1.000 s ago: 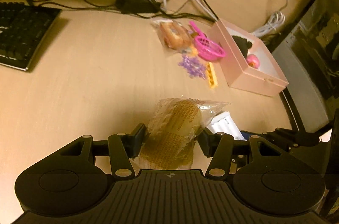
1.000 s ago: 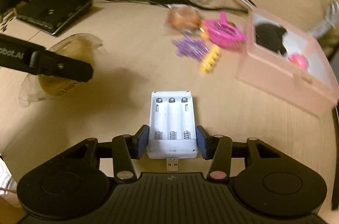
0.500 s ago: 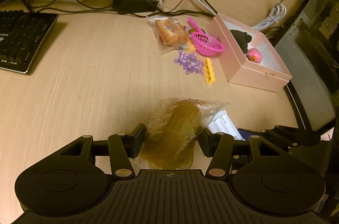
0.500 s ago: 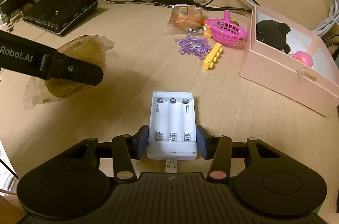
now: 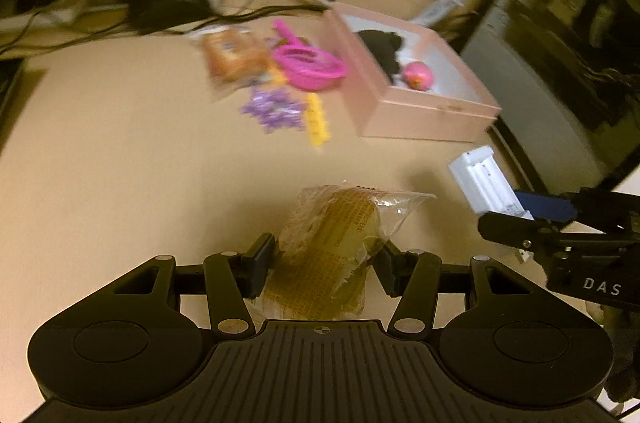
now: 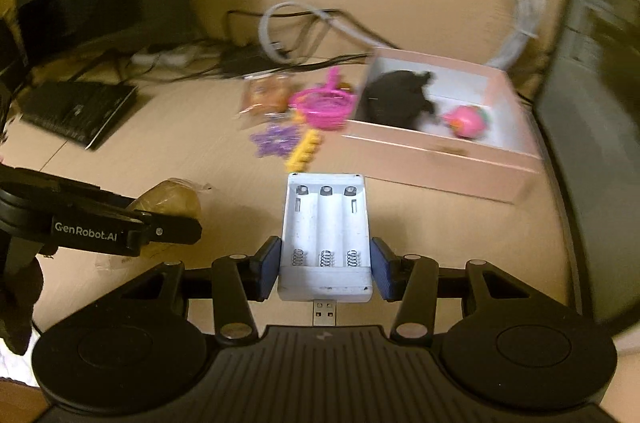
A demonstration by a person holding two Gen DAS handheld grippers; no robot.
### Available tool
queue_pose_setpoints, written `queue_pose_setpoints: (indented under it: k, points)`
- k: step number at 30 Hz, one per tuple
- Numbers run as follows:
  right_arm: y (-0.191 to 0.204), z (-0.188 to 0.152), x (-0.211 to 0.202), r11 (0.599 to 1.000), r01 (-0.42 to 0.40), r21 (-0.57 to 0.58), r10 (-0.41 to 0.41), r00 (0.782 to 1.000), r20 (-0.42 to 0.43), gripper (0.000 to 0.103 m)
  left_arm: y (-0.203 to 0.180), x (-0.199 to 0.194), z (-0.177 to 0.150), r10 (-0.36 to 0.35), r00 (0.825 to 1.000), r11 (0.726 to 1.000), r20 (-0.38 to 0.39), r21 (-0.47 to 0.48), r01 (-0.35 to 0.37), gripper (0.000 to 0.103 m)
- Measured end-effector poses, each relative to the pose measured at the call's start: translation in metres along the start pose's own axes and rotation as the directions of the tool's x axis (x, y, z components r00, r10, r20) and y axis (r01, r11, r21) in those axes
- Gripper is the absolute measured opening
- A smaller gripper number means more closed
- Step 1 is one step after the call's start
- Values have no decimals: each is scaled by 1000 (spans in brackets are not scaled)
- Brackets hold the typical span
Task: Organize objects
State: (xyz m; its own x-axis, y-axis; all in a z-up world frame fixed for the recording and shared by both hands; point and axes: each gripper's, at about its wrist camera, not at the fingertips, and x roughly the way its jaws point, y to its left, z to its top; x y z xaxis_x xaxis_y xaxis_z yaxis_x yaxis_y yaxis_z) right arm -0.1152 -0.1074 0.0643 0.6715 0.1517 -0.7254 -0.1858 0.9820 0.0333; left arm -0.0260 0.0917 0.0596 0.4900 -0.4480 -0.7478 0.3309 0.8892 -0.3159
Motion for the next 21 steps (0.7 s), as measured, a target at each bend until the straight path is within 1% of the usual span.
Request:
queue_pose_setpoints:
  k: [3,6,10,14,17,18,19,20,21]
  points:
    - [-14,-7,-14,998,38,44,-39,999,19,47,-19,8,15,-43,999,998,-3,38,43,57]
    - [-29,-13,-28,994,64,87,-68,997,45,47,-39,15,42,-96,995,994,19,49,95,57]
    - [-45,-19,-40,988,87,129,-98,992,78,47,-75,28,94,-151,985,986,85,84,144,57]
    - [-60,-21,-44,980,98,175,-118,987,107,47,-112,51,145,-164,971,983,175,108,147,57]
    - [-71,-22,-45,976,104,192,-128,985,116,47,-130,79,169,-179,959,981,220,112,157,58]
    - [-75,-23,-44,975,108,194,-132,985,116,47,-133,92,172,-181,956,978,229,140,152,58]
    - [-78,-24,-43,974,112,196,-136,984,115,47,-137,108,170,-151,960,977,234,183,109,60]
    - [-80,-25,-41,974,114,197,-138,984,113,47,-143,129,167,-72,971,974,227,224,20,58]
    - [-83,-25,-40,974,115,197,-138,985,108,47,-144,144,163,-21,979,970,201,241,-29,56]
